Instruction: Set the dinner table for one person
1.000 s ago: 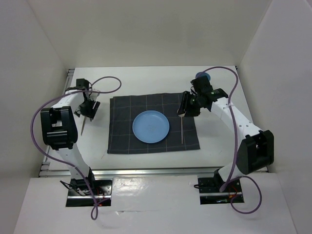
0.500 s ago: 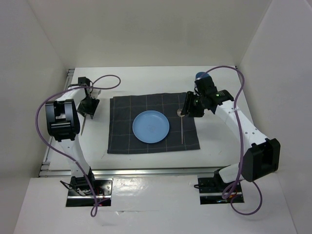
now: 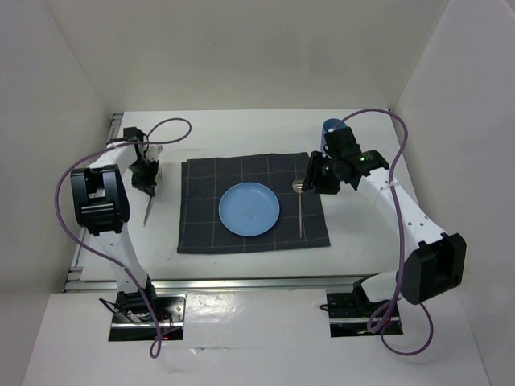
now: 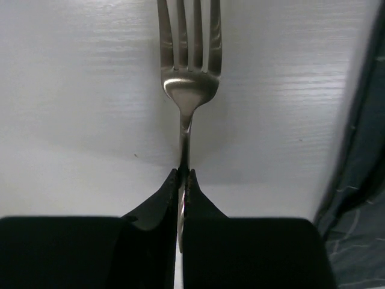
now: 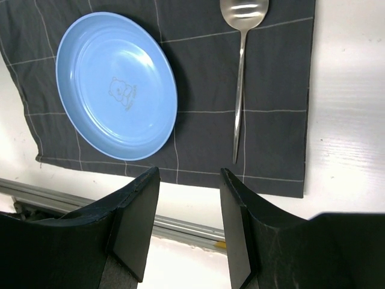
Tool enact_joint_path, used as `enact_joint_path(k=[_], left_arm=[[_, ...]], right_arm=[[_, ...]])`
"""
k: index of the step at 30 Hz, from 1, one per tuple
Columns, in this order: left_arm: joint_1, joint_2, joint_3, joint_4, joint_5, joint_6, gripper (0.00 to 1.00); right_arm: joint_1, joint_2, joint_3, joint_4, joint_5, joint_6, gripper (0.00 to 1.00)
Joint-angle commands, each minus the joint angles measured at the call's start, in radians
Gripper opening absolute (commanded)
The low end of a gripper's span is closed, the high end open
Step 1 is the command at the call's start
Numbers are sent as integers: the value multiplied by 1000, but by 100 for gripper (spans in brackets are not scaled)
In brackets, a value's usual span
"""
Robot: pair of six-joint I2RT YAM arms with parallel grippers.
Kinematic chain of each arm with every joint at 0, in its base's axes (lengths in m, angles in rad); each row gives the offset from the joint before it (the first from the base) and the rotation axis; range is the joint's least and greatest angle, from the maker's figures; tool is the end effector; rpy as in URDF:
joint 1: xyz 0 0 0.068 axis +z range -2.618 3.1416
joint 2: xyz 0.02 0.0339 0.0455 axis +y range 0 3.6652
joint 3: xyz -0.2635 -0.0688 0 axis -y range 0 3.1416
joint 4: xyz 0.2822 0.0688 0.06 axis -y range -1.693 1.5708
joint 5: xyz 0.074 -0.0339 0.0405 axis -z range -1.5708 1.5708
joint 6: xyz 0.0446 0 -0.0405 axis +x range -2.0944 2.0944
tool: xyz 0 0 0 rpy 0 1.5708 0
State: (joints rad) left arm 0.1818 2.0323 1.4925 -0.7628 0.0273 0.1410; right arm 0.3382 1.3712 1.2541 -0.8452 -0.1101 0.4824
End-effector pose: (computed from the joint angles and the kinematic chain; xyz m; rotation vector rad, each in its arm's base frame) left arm 0.4346 0.0787 0.1415 -0.0533 2.8720 0.0236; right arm 0.3028 0.1117 0.3013 0.1418 2.5857 0.4551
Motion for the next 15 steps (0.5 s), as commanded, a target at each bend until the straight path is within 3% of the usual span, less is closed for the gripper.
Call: enact_joint_path(k=[1, 6, 9, 15], left_arm=[[-1, -168, -3, -12, 68, -150, 0], [-1, -361, -40, 22, 14, -358, 0], [-73, -435, -61, 16, -10, -451, 0], [-307, -374, -55, -92, -95, -598, 0]], right_arm=[[5, -40, 4, -17, 29, 4, 52], [5, -31, 22, -8, 29, 4, 52], [5, -20, 33, -8, 29, 4, 54], [5, -11, 53, -28, 29, 4, 54]])
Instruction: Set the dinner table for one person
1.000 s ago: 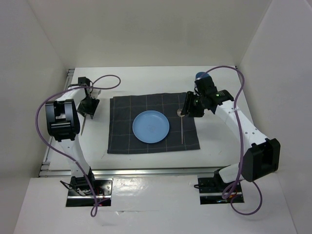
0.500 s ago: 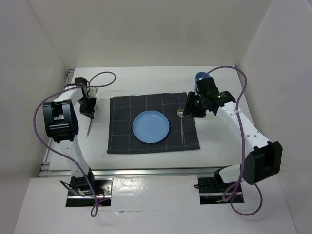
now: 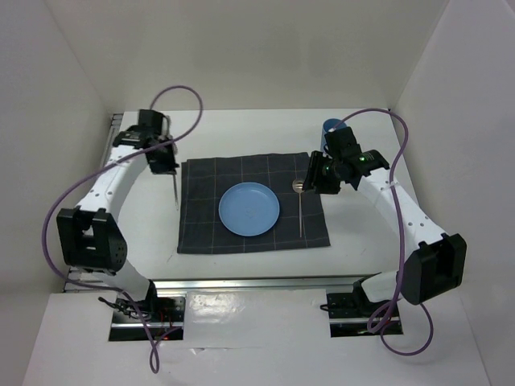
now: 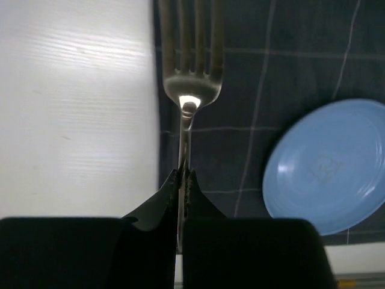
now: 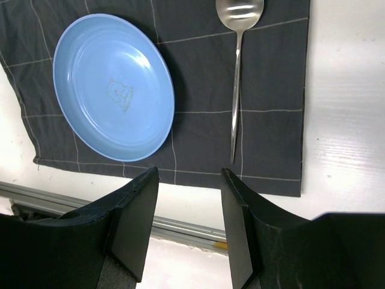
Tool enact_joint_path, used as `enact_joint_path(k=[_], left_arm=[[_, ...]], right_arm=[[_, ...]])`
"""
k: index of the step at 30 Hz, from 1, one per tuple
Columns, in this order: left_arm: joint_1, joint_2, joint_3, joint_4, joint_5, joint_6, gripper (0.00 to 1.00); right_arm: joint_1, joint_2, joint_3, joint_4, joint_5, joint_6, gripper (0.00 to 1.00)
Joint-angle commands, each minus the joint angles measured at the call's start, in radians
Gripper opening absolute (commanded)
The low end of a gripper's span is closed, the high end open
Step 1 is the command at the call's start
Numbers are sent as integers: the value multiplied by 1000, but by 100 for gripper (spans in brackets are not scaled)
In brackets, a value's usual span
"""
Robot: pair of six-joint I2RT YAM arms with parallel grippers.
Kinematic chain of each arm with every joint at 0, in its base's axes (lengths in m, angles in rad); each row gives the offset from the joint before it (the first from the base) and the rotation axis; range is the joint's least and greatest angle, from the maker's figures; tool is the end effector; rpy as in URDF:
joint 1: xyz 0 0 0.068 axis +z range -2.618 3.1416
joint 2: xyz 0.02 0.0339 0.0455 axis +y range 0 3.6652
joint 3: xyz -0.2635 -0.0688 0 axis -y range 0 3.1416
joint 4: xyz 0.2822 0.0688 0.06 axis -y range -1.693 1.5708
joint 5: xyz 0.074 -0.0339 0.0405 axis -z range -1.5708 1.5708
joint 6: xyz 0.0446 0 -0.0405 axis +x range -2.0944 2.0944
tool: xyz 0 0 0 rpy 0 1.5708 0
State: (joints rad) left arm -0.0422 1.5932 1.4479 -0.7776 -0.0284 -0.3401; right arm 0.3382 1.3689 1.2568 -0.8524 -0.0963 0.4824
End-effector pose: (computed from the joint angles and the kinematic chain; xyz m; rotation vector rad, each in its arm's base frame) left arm 0.3851 -0.0150 0.3009 -0.3824 2.4680 -0.1245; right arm 0.3021 0.1108 0.3024 0.1476 2.5848 0.4374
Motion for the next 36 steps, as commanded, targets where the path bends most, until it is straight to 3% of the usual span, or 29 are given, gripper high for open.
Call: enact_joint_path(k=[1, 5, 8, 14, 32, 36], left_arm=[[-111, 77, -1, -77, -59, -131, 0], [-273, 115, -1, -68, -166, -175, 0], [-320, 155, -14, -68, -205, -217, 0], [-320, 312, 55, -132, -251, -263, 0], [-320, 401, -24, -66, -229, -205, 0], [-298, 401, -1, -66, -211, -203, 10]], right_arm=[[5, -8, 50, -20, 24, 4, 54], [5, -8, 59, -40, 46, 4, 54], [5, -8, 59, -40, 46, 13, 54], [5, -8, 69, -60, 69, 22, 54], [5, 32, 78, -60, 90, 13, 59], [5, 32, 87, -70, 90, 13, 59]])
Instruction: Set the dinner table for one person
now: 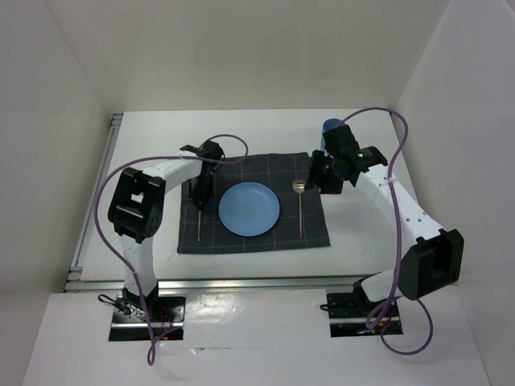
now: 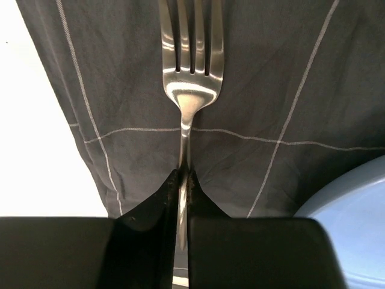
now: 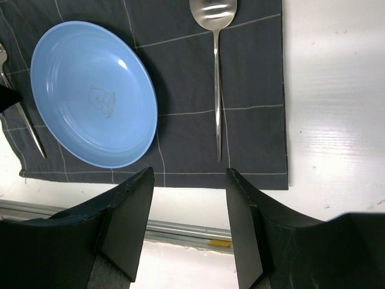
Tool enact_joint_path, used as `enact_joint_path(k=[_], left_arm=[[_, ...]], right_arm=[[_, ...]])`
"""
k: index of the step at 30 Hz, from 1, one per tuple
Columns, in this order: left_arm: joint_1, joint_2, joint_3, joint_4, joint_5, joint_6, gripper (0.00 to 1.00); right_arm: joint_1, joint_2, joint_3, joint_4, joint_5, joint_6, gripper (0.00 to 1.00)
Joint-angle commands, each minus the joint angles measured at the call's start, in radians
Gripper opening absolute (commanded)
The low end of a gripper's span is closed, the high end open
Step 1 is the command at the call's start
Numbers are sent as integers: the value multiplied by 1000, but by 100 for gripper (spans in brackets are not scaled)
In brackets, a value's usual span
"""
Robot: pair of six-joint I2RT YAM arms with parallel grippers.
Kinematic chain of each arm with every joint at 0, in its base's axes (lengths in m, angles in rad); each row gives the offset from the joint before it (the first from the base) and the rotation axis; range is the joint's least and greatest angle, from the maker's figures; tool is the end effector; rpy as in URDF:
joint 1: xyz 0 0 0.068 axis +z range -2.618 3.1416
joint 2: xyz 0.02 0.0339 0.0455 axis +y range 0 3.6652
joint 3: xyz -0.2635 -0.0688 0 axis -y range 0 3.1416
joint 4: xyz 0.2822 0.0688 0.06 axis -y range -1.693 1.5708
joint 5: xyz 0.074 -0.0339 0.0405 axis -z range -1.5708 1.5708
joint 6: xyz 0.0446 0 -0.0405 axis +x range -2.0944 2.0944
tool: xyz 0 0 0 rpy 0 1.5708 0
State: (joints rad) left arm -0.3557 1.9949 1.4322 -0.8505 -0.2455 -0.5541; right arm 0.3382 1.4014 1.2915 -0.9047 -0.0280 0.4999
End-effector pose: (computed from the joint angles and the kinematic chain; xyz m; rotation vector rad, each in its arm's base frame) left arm 0.3952 -0.1352 0.1380 -0.3137 2.8679 0.2196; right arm 0.3064 0.1091 0.3012 0.2015 2.6165 0.3384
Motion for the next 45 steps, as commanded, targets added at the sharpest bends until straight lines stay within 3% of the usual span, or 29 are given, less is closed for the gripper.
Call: enact_joint_path(k=[1, 5, 6, 7, 9, 15, 17, 21, 25, 31, 36, 43, 44, 45], left_arm=[[15, 10, 14, 7, 15, 11, 11], [24, 19, 28, 7, 50, 46, 21], [24, 19, 17, 17, 63, 46, 30], [24, 19, 17, 18, 63, 46, 56], [24, 19, 7, 18, 52, 46, 65], [24, -40, 59, -16, 20, 63, 65], [24, -62, 106, -38, -15, 77, 64], [24, -94, 218, -85, -125, 154, 63], [35, -106, 316, -140, -238, 239, 63], [90, -228, 215, -50, -57, 410, 63], [113, -240, 117, -39, -57, 421, 62], [162, -217, 59, -39, -48, 402, 59], [162, -206, 59, -39, -48, 402, 59], [162, -206, 59, -39, -48, 402, 59]], right_arm=[[5, -1, 52, -17, 22, -4, 59], [5, -10, 43, -17, 22, -4, 62], [5, -10, 43, -17, 22, -4, 64], [5, -10, 43, -17, 22, -4, 65], [5, -10, 43, -17, 22, -4, 65], [5, -10, 75, -26, 22, -4, 66], [5, -10, 97, -26, 22, -4, 71], [-85, 40, 224, -81, -7, -30, 79], [-298, 168, 400, -94, -32, -104, 84], [-435, 464, 669, -47, -82, -138, 84], [-447, 672, 840, 24, -185, -181, 74], [-447, 902, 960, 40, -152, -181, 65], [-447, 912, 960, 40, -142, -181, 62], [-447, 921, 960, 53, -127, -181, 52]])
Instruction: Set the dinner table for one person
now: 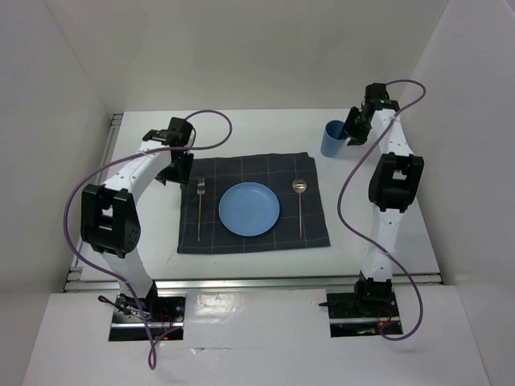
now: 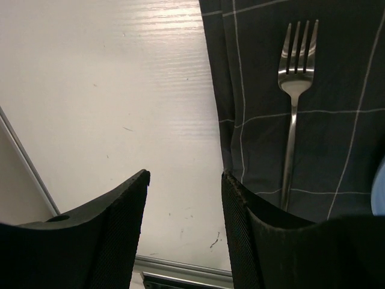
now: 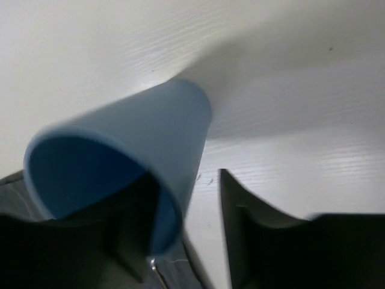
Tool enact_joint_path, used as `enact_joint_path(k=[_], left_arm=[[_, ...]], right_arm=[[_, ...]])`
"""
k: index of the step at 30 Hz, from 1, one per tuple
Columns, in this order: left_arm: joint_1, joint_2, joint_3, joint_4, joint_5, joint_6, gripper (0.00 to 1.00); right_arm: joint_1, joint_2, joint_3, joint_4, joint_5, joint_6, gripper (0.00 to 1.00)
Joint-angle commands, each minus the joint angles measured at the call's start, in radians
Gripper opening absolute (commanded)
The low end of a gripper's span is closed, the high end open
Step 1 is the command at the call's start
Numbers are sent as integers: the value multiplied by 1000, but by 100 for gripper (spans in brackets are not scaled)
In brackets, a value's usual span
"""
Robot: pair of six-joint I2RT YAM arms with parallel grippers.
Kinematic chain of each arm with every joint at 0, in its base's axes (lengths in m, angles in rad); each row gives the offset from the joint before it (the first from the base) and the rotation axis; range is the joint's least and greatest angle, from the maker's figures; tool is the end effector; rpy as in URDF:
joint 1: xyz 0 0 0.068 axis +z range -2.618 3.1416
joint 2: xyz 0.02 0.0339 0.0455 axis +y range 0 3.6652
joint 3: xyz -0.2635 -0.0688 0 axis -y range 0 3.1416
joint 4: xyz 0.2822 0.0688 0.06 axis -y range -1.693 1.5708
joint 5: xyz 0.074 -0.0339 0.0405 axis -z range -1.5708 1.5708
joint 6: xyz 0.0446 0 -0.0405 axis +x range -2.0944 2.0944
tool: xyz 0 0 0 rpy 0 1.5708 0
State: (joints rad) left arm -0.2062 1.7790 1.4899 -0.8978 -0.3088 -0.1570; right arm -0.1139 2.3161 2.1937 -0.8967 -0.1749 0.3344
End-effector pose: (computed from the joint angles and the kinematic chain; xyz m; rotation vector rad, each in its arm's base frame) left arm 0.3999 -0.0698 0.2404 -0.0152 2.6943 0.3177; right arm 0.5453 -0.0546 0.2318 0.5142 2.5452 0.3070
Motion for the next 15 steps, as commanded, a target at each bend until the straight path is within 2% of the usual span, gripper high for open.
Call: enact_joint_path(k=[1, 3, 4, 5, 6, 8, 12, 13, 15], left_arm=[[22, 20, 1, 8, 16, 5, 59], [22, 20, 10, -1, 16, 5, 59], [22, 20, 10, -1, 16, 5, 59], [22, 20, 10, -1, 16, 5, 59], [22, 20, 10, -1, 16, 5, 59], [22, 20, 10, -1, 16, 5, 59], [22, 20, 1, -1, 16, 5, 59], [22, 20, 1, -1, 16, 14, 59], [22, 29, 1, -1, 7, 14, 58]], right_arm=[[5, 6, 58, 45, 20, -6, 45], [5, 16, 58, 68, 20, -6, 31], [5, 16, 58, 68, 20, -6, 14], [5, 2, 58, 68, 32, -6, 4], [5, 2, 58, 52, 46, -6, 0], [14, -49, 58, 22, 90, -15, 0], [141, -159, 46, -63, 262, -115, 0], [211, -173, 34, -83, 303, -126, 0], [267, -195, 34, -152, 383, -126, 0]])
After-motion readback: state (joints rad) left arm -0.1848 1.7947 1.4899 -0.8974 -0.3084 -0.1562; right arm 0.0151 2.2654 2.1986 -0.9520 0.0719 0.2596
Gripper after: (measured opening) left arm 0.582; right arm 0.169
